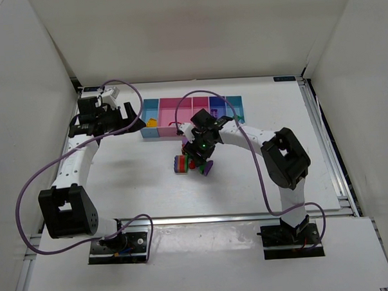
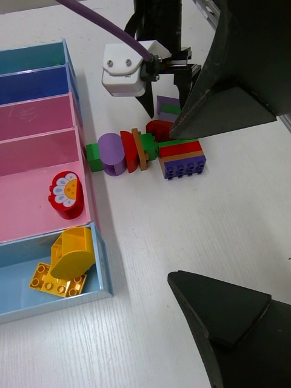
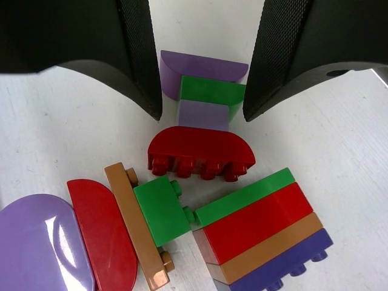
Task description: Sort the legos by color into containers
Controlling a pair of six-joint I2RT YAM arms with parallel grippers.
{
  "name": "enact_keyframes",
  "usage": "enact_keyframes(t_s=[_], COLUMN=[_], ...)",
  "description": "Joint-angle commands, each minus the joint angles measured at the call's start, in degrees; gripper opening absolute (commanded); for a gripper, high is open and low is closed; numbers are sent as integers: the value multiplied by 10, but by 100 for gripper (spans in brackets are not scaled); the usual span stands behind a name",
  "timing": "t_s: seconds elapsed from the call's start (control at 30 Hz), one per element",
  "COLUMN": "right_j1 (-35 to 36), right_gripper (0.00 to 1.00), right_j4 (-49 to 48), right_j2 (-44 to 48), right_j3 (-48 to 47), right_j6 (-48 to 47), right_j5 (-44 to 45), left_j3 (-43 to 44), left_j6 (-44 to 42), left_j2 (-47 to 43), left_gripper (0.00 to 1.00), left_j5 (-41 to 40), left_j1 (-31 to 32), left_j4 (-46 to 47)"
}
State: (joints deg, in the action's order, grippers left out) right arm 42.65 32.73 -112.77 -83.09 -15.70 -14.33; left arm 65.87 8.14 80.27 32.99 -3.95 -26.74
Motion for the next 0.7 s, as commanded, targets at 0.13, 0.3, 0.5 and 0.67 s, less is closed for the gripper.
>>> enact_keyframes(t_s=[0.13,0.3,0.5,0.67], right_j1=[7,5,7,7], right_gripper=[59,55,45,24], right_j4=[-21,-26,-31,-36], right_j2=[-6,-5,-13,-8], right_j3=[16,27,27,29], right_j6=[-6,-6,-3,-13], right_j5=[17,25,27,31], left_j3=[-9,-16,-20,-24], left_j6=[-8,-7,-5,-4], left_j2=[-3,-4,-3,-6], left_gripper=[99,99,99,99], left_j5=[2,2,3,13], left_j1=[-2,-4,-7,-8], left_j4=[5,9,10,12])
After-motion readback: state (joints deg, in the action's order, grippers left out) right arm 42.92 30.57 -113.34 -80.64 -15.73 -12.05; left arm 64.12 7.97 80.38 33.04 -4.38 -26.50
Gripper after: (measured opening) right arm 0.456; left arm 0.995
